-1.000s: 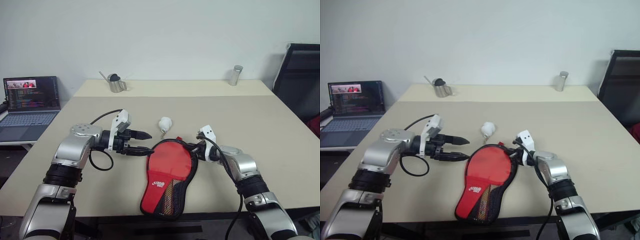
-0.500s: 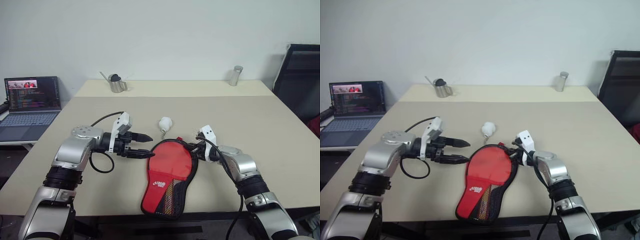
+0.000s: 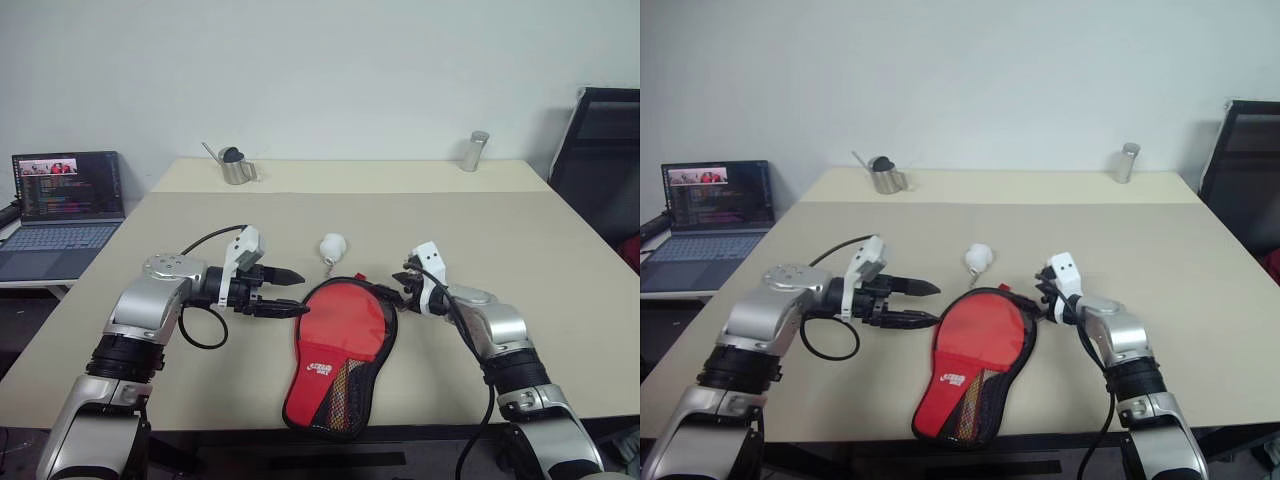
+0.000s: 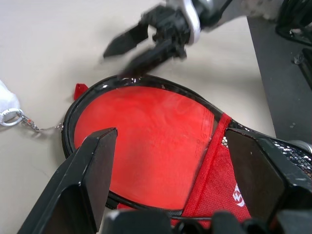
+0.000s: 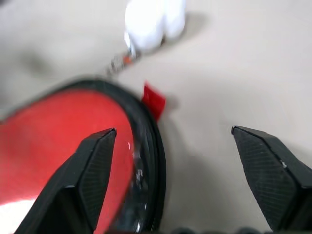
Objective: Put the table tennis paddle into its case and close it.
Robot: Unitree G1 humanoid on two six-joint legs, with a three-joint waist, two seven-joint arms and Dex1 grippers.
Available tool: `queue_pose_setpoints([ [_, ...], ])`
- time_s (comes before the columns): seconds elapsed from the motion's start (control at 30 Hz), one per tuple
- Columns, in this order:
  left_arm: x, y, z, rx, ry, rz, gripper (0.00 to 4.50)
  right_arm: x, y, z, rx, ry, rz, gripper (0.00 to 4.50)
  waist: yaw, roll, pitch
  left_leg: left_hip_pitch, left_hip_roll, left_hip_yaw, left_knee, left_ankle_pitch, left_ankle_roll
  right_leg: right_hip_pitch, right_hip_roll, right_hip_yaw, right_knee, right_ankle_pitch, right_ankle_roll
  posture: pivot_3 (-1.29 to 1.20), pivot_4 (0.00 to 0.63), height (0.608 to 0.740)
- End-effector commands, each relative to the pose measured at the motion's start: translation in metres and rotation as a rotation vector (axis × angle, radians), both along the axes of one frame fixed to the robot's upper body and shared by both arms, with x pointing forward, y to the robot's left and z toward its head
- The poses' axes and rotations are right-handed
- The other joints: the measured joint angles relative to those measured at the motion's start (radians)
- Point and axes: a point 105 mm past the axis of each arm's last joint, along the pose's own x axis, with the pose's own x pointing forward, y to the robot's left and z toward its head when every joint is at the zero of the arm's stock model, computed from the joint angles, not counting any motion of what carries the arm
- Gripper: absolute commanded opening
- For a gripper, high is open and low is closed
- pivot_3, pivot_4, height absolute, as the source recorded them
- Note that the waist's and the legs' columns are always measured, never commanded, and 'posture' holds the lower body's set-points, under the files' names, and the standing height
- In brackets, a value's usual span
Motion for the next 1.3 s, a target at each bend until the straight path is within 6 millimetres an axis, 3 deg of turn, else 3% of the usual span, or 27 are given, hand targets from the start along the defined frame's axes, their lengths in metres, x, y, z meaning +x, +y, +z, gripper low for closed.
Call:
queue_pose_setpoints([
  [0.03, -0.004, -0.001, 0.008, -0.01, -0.035, -0.018, 3.83, -0.018, -0.007, 0.022, 0.076, -0.007, 0.003, 4.22, 0.004, 0.0, 0.0, 0.0, 0.0, 0.0, 0.0, 0.0, 0.0, 0.0, 0.0, 0.0, 0.0, 0.0, 0.0, 0.0, 0.15, 0.74],
  [0.3, -0.006, -0.002, 0.008, -0.017, -0.037, -0.038, 3.83, -0.044, -0.018, 0.003, 0.024, 0.041, -0.063, 4.22, 0.007, 0.0, 0.0, 0.0, 0.0, 0.0, 0.0, 0.0, 0.0, 0.0, 0.0, 0.0, -0.001, 0.0, 0.0, 0.0, 0.15, 0.74],
  [0.53, -0.006, -0.003, 0.008, -0.021, -0.039, -0.037, 3.83, -0.057, -0.002, -0.008, 0.089, 0.098, -0.074, 4.22, 0.006, 0.0, 0.0, 0.0, 0.0, 0.0, 0.0, 0.0, 0.0, 0.0, 0.0, 0.0, 0.0, 0.0, 0.0, 0.0, 0.15, 0.74],
  [0.77, -0.004, -0.003, 0.009, -0.018, -0.044, -0.028, 3.83, -0.058, 0.013, -0.014, 0.096, 0.112, -0.074, 4.22, 0.007, 0.0, 0.0, 0.0, 0.0, 0.0, 0.0, 0.0, 0.0, 0.0, 0.0, 0.0, -0.001, 0.0, 0.0, 0.0, 0.15, 0.74],
  [1.1, -0.004, -0.001, 0.008, -0.018, -0.052, -0.01, 3.83, -0.054, 0.002, -0.019, 0.057, 0.098, -0.117, 4.22, 0.007, 0.0, 0.0, 0.0, 0.0, 0.0, 0.0, 0.0, 0.0, 0.0, 0.0, 0.0, -0.001, 0.0, 0.0, 0.0, 0.15, 0.74],
  [1.2, -0.004, -0.001, 0.008, -0.019, -0.054, -0.006, 3.83, -0.058, 0.005, -0.02, 0.048, 0.108, -0.091, 3.64, 0.007, 0.0, 0.0, 0.0, 0.0, 0.0, 0.0, 0.0, 0.0, 0.0, 0.0, 0.0, -0.001, 0.0, 0.0, 0.0, 0.15, 0.74],
  [1.3, -0.005, -0.001, 0.008, -0.019, -0.055, -0.002, 3.83, -0.061, 0.005, -0.02, 0.036, 0.112, -0.074, 2.62, 0.007, 0.0, 0.0, 0.0, 0.0, 0.0, 0.0, 0.0, 0.0, 0.0, 0.0, 0.0, -0.001, 0.0, 0.0, 0.0, 0.15, 0.74],
])
